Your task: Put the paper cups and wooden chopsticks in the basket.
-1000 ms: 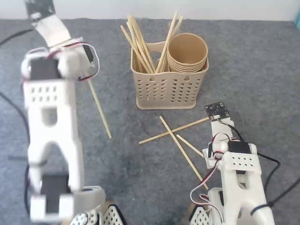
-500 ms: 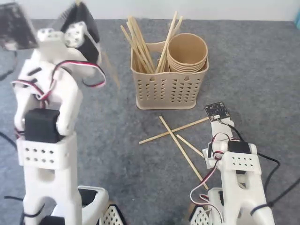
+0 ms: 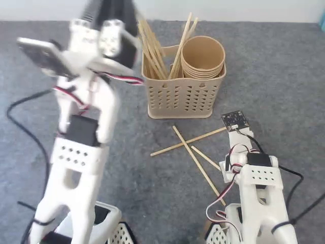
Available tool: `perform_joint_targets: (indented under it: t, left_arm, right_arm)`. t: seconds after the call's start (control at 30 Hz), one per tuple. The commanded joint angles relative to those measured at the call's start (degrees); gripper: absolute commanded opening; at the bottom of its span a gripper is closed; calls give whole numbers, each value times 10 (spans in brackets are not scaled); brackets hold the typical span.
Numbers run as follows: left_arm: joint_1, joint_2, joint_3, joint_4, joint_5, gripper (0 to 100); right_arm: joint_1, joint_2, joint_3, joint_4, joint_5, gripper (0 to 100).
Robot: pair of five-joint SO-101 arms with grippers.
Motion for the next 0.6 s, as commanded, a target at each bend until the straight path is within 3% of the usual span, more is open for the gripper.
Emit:
perform_joint_targets:
  t: [0.0,0.37,0.5,0.57]
  left_arm:
    - [15,9,14,-45,-47,12]
    - [12,66,79,-47,-57,13]
    - [12,46,131,-47,-109,19]
    - [12,29,160,-44,-126,68]
  right_arm:
    - [7,-7,0,-11,-3,74]
    - [7,-7,0,-11,-3,76]
    - [7,-7,0,-11,-3,76]
    - [7,-7,0,-11,-3,76]
